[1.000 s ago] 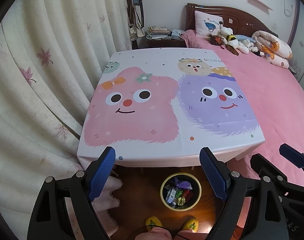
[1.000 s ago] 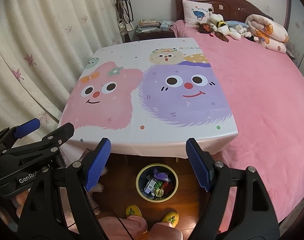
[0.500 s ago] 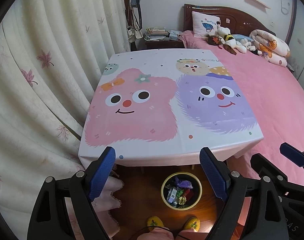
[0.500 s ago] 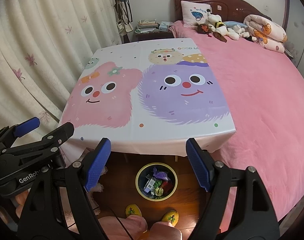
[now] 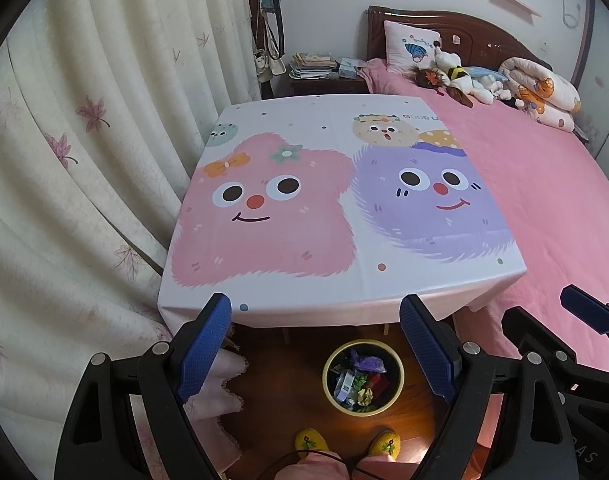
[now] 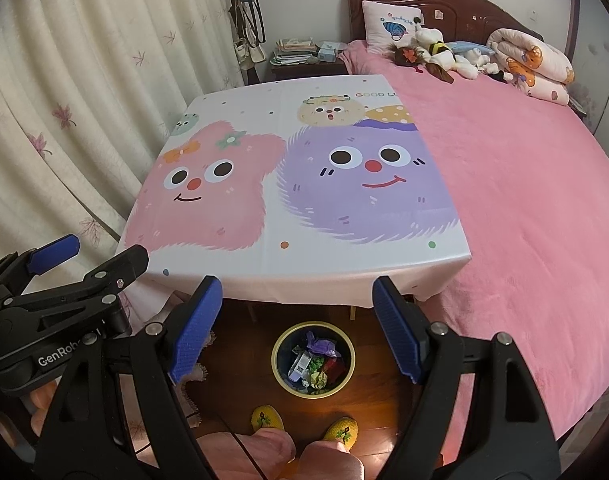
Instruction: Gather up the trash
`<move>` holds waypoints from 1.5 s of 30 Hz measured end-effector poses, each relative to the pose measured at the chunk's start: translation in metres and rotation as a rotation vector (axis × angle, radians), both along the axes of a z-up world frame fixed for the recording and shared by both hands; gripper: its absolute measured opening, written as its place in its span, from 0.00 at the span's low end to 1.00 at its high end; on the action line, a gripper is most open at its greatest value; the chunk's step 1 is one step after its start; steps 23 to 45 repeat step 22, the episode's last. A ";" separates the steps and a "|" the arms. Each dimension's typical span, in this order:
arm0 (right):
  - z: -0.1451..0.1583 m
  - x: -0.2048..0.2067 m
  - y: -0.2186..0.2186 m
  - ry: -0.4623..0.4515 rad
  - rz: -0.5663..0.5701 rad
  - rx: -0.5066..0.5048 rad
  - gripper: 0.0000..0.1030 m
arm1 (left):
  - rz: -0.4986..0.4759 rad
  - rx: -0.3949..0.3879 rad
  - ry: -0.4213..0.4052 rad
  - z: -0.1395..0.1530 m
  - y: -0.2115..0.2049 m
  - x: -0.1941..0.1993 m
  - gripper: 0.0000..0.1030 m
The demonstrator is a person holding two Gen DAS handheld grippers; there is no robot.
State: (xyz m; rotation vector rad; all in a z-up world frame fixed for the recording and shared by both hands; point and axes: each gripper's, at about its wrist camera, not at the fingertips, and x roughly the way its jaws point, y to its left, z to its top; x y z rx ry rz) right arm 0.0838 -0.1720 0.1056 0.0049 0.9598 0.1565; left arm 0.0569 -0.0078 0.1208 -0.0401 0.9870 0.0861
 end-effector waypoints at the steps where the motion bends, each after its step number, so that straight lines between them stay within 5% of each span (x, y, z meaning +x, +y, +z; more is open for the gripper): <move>1: 0.000 0.000 0.000 0.000 0.000 0.000 0.73 | 0.000 0.000 0.000 0.000 0.000 0.000 0.85; 45: 0.000 0.000 0.001 -0.001 0.001 0.000 0.73 | -0.007 0.000 0.001 0.001 0.003 -0.001 0.85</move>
